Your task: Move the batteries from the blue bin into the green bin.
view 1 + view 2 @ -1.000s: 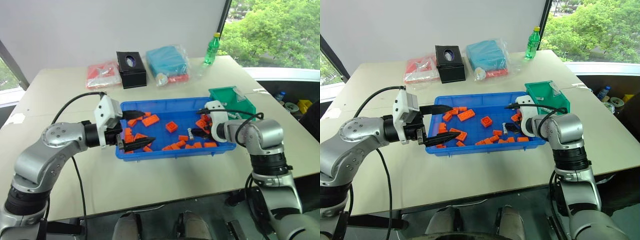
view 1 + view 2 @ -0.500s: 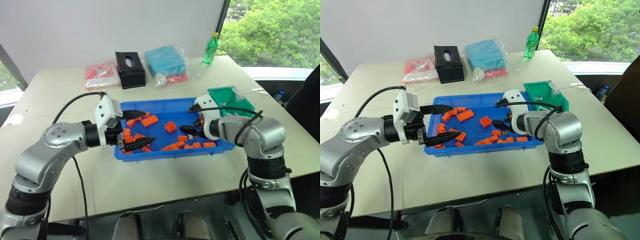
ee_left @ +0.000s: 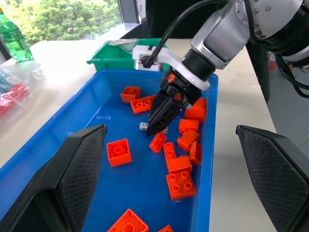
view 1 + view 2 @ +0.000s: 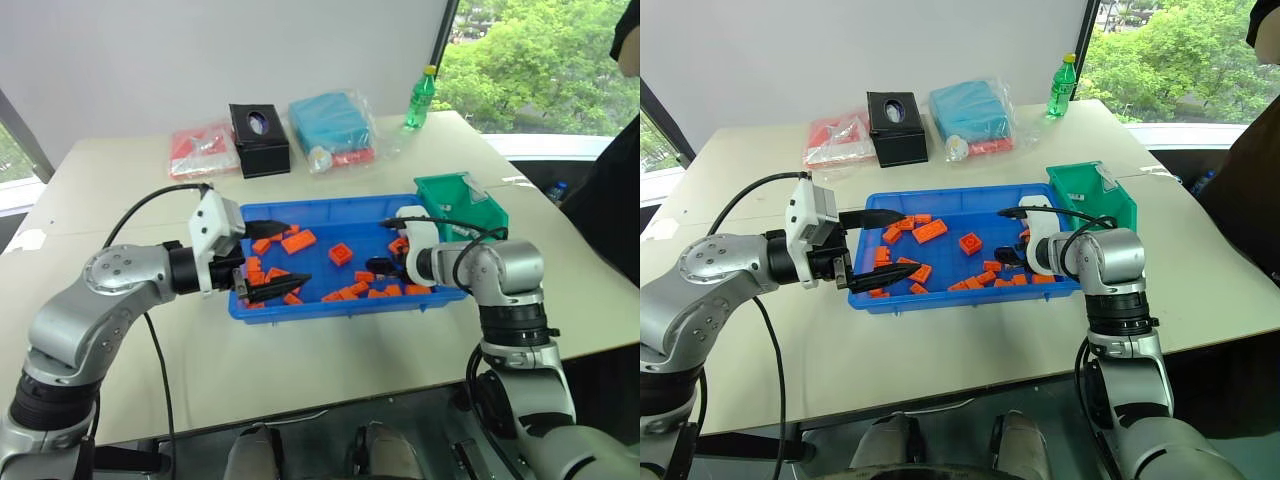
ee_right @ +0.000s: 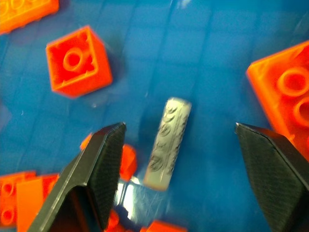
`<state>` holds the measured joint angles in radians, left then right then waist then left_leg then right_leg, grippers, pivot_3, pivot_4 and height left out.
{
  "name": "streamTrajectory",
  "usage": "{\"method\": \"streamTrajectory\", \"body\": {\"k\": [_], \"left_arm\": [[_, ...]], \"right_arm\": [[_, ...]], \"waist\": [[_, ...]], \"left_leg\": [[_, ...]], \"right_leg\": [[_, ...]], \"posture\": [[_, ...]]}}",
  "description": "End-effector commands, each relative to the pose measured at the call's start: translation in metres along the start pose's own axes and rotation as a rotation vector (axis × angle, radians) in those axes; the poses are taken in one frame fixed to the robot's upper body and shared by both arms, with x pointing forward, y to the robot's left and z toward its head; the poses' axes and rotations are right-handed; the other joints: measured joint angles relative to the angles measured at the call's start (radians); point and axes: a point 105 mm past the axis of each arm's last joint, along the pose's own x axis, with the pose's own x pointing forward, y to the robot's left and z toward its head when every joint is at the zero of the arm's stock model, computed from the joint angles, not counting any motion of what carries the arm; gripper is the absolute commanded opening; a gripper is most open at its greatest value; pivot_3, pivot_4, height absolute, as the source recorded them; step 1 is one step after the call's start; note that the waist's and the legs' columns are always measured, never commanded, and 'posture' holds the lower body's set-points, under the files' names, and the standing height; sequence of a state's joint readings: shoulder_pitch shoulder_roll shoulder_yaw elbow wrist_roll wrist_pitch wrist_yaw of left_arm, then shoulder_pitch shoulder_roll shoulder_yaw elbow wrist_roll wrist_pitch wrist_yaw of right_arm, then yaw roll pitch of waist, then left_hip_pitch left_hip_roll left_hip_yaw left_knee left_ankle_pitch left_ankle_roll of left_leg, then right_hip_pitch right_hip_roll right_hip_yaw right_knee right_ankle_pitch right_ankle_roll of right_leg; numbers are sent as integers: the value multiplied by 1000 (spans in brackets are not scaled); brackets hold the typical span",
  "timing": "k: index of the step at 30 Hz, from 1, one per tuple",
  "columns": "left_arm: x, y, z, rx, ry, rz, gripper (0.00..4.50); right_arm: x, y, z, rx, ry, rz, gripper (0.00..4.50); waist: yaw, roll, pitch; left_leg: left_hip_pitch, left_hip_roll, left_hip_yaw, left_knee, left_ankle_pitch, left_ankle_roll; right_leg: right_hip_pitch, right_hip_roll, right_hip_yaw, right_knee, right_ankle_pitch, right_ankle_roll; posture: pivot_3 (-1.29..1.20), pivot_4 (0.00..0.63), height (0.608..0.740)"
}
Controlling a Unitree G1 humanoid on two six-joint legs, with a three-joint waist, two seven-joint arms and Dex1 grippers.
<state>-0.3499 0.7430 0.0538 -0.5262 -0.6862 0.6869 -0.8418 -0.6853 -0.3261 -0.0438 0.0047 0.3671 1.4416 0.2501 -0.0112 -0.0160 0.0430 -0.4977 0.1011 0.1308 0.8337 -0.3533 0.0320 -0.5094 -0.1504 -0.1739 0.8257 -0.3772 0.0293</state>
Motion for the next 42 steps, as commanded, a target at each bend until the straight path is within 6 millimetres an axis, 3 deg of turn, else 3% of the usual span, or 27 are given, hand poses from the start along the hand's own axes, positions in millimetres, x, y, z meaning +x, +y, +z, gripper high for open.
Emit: {"method": "streamTrajectory", "body": {"k": [1,4,5,9,13,17,21,25,29,33,36,42], "left_arm": [[-3,2,14,57,-26,15,4500],[-3,2,14,55,-26,14,4500],[-3,2,13,54,-26,13,4500],[-3,2,12,50,-25,7,4500],[-5,3,11,47,-25,6,4500],[-7,4,9,40,-23,9,4500],[-6,6,8,35,-29,15,4500],[-6,9,9,34,-35,23,4500],[-9,13,11,44,-36,39,4500],[-15,18,17,49,-50,68,4500],[-22,21,16,33,-50,93,4500],[-28,20,18,35,-33,99,4500]], "right_arm": [[1,6,1,-40,-17,21,1811],[-2,8,0,-71,-22,29,183],[-4,8,0,-74,-21,32,10],[-21,7,12,-71,-63,42,15],[-57,-7,57,-50,-224,11,15],[-89,-39,97,-60,-377,-117,15],[-88,-73,99,-39,-376,-224,15],[-68,-103,84,-6,-333,-321,15],[-56,-118,80,-18,-333,-375,1966],[-57,-123,87,-20,-381,-370,4017],[-65,-110,99,-96,-448,-305,4017],[-98,-60,108,-337,-562,-32,4017]], "waist": [[0,0,0],[0,0,0],[1,0,0],[1,0,0],[2,1,2],[2,2,3],[1,-2,1],[0,-3,1],[0,-1,2],[-2,-2,1],[-2,-2,1],[1,0,3]], "left_leg": [[0,0,0,0,0,0],[0,0,0,0,0,0],[0,0,0,0,0,0],[0,0,0,0,0,1],[-1,0,0,0,0,0],[-1,0,1,-1,0,0],[1,0,0,0,-1,1],[0,0,1,0,0,0],[-1,0,2,2,2,-3],[0,0,1,3,2,-3],[-1,0,0,3,1,-1],[1,1,-1,4,0,1]], "right_leg": [[0,0,0,0,0,0],[0,0,0,0,0,0],[0,0,0,0,0,0],[0,0,0,0,0,0],[0,0,0,-1,0,0],[0,0,0,-1,0,0],[1,0,0,-1,0,0],[0,-1,0,-1,0,0],[-1,-1,0,0,0,1],[-1,-1,0,0,0,1],[1,-1,0,1,0,1],[-3,0,0,0,1,2]], "posture": [[0,150,608],[0,150,608],[0,150,608],[0,150,608],[0,150,608],[0,150,608],[0,150,608],[0,150,608],[0,150,608],[0,150,608],[0,150,608],[0,150,608]]}}
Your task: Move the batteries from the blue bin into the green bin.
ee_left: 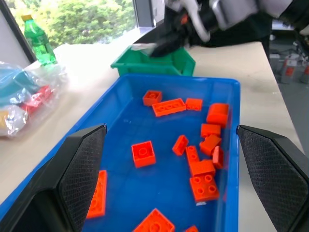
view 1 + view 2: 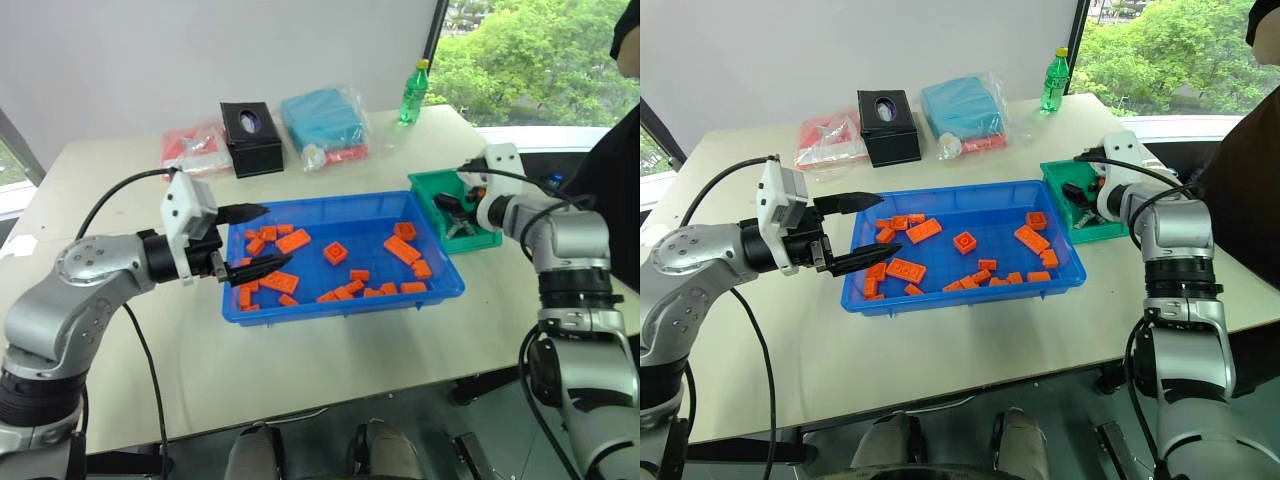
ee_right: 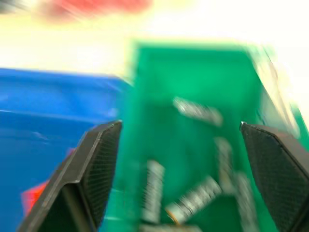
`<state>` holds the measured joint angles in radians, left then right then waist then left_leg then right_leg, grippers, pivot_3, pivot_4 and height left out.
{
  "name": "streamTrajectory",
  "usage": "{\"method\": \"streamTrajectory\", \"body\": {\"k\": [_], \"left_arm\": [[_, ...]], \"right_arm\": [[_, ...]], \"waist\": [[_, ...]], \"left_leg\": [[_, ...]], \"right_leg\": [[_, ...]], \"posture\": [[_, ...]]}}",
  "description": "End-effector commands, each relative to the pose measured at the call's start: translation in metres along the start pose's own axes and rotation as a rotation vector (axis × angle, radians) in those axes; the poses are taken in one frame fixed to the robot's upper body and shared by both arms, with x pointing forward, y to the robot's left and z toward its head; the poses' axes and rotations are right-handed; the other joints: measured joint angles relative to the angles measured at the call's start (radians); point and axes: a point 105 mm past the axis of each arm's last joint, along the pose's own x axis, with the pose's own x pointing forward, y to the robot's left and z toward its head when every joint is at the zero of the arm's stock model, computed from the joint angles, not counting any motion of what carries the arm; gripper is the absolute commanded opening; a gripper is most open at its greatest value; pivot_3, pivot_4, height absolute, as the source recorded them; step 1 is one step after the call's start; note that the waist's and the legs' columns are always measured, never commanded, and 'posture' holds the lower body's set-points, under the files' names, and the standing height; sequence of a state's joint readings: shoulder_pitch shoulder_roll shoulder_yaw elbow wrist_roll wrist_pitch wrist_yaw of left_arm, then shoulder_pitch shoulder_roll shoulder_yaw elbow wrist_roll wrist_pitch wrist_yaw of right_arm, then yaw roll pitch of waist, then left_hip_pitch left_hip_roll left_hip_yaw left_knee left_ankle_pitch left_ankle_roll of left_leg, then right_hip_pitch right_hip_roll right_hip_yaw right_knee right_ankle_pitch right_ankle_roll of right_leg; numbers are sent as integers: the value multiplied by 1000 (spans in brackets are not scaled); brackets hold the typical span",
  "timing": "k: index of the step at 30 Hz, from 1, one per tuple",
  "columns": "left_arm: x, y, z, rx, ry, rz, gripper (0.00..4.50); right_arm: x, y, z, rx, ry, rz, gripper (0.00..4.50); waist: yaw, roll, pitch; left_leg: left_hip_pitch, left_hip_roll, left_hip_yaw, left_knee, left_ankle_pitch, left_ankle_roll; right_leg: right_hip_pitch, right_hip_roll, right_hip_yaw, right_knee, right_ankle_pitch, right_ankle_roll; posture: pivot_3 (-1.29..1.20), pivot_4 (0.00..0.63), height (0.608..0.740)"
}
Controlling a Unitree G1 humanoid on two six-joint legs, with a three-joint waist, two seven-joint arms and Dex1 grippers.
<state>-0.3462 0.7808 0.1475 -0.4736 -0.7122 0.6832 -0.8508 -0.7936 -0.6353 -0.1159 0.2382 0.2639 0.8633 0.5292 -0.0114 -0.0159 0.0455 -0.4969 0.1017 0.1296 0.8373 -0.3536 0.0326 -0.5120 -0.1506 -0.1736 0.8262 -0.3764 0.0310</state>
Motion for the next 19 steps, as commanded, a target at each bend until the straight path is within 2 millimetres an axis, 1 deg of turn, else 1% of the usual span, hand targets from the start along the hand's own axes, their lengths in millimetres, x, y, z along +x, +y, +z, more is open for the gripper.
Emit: {"method": "streamTrajectory", "body": {"k": [1,5,8,11,16,19], "left_arm": [[-8,1,13,39,-22,14,4500],[-11,3,15,46,-17,25,4500],[-13,5,15,53,-13,33,4500],[-16,6,17,57,-14,40,4500],[-18,7,19,54,-21,48,4500],[-20,5,18,64,-11,43,4500]], "right_arm": [[-24,24,32,-116,-129,180,4017],[-46,38,35,-242,-157,348,4017],[-62,42,32,-266,-147,452,4017],[-74,45,19,-307,-98,529,4017],[-87,51,-6,-342,-22,610,4017],[-90,51,-14,-337,-11,605,4017]], "waist": [[2,0,1],[8,0,2],[18,-1,2],[23,-1,2],[24,-4,2],[24,-4,2]], "left_leg": [[0,0,0,0,-1,1],[0,0,1,-2,-1,1],[0,0,1,-3,-1,1],[0,0,1,-2,-1,1],[1,0,1,-2,-1,0],[2,0,1,-2,0,0]], "right_leg": [[0,0,0,0,0,0],[1,0,0,-2,-1,-2],[2,0,0,-4,-1,-2],[3,-1,0,-5,-1,-2],[4,-1,0,-6,-1,-3],[4,-1,0,-6,-1,-3]], "posture": [[0,150,608],[0,150,608],[0,150,608],[0,150,608],[0,150,608],[0,150,608]]}}
